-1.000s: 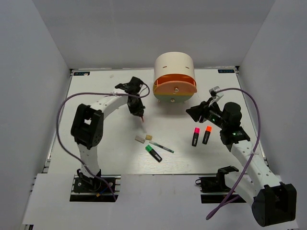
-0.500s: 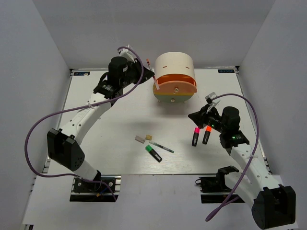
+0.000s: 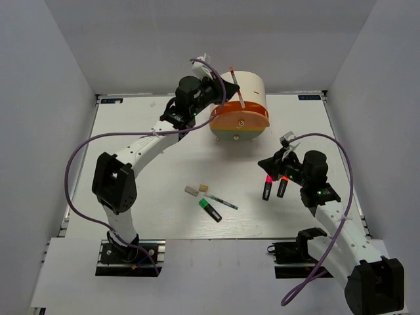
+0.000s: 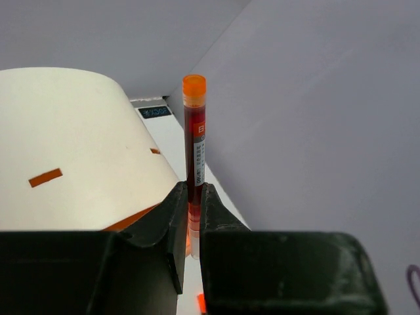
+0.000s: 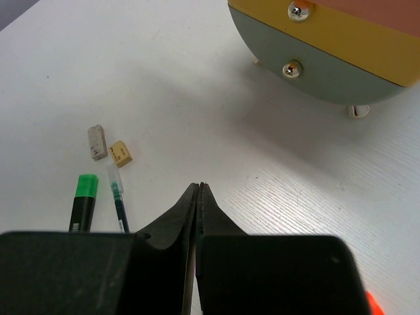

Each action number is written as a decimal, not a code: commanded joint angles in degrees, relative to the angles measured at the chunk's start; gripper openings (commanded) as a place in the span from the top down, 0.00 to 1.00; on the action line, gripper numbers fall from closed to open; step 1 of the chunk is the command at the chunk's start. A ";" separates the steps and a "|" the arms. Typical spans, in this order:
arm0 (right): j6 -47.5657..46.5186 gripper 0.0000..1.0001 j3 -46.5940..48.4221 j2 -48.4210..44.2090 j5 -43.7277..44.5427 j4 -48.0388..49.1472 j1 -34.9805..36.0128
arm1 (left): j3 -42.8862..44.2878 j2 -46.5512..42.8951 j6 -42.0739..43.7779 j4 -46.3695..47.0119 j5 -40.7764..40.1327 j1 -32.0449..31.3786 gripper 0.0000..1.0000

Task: Sort the stationery into containers
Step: Place the pen in the storage box, then pick up the pen from the center of the board.

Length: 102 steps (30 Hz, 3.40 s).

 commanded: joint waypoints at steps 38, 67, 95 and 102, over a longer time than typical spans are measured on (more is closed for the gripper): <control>0.09 1.00 -2.68 -3.47 0.69 1.71 -0.25 | 2.15 5.37 20.52 3.55 -18.33 -9.79 0.88; -5.50 0.81 -2.42 -2.86 -3.70 0.84 -0.25 | -2.85 -10.42 21.76 -3.01 -25.18 -10.85 0.31; -30.94 0.42 28.51 39.68 1.56 -30.63 30.67 | -54.71 -63.09 -33.25 -50.06 -29.93 -9.27 0.22; -26.81 0.41 30.01 44.95 9.72 -27.30 35.16 | -57.53 -67.13 -35.90 -51.73 -28.88 -9.27 0.22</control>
